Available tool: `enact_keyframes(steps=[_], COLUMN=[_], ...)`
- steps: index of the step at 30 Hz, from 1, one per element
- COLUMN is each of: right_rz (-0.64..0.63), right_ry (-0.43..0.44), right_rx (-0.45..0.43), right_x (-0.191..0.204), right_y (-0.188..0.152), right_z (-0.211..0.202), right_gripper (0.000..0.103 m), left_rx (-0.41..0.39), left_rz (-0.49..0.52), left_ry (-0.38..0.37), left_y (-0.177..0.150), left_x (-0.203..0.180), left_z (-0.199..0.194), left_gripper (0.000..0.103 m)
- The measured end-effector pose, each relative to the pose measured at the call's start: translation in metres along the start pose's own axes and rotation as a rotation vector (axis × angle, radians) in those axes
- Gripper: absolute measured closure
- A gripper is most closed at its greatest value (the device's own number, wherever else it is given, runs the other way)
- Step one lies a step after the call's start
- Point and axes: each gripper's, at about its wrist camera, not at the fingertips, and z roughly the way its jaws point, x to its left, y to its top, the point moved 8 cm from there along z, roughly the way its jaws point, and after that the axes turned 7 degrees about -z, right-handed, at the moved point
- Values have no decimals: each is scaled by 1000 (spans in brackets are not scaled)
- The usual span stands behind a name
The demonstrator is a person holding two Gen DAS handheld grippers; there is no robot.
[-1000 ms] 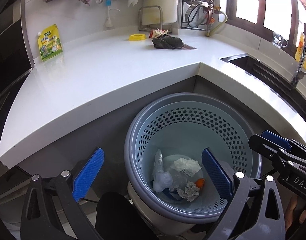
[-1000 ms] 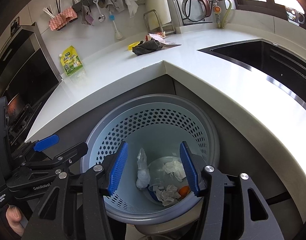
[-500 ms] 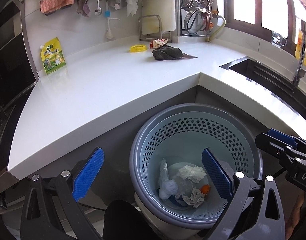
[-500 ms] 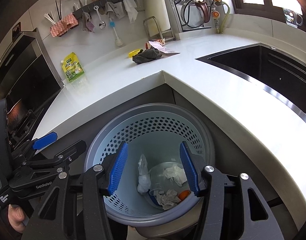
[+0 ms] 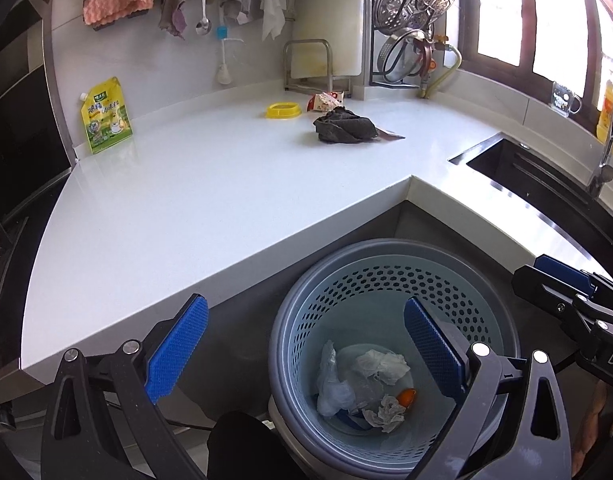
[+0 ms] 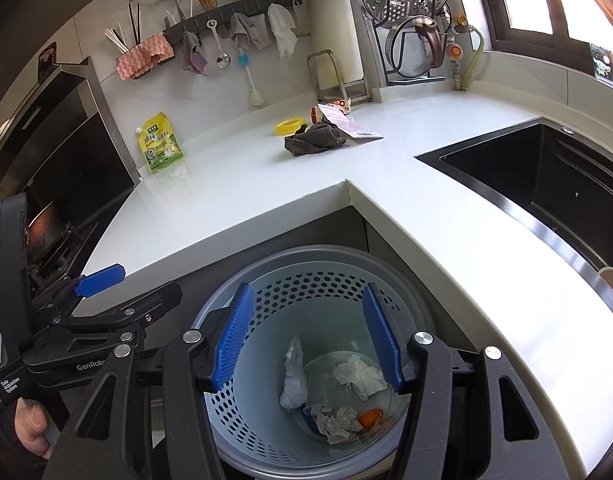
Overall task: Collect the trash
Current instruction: 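Move both open tools over the counter toward the grey cloth and pink leaflet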
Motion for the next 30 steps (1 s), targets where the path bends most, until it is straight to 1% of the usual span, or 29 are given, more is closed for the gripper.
enact_keyframes(steps=[3,7,9,11,13,15,18,23,27,30], right_rz=[5,4,4,5,9,6,-3,-36,-65,-78], right_ry=[8,27,38,50,59,56,51,50,42,50], right_rx=[-3,-13,-17,-23,-25,-31,-31,-15,1,19], right_x=[-1,0,0,-2,-5,-10,-17,-26,-35,-42], right_y=[8,23,34,46,60,74,96,129,154,173], right_z=[4,7,10,13,17,23,35,61,85,106], right_gripper=[48,48,48,48,47,46,46,46,46,42], left_rx=[5,6,1,-9,-20,-40,-59,-54,-65,-68], left_rz=[-8,-34,-43,-52,-54,-43,-39,-85,-110,-122], left_ry=[8,-2,12,11,-5,5,20,-7,19,39], left_y=[8,21,31,42,53,66,85,115,138,154], left_x=[3,8,11,13,13,12,14,17,21,23], left_z=[4,8,11,13,15,17,23,41,59,74], left_gripper=[6,6,6,6,6,6,6,6,6,6])
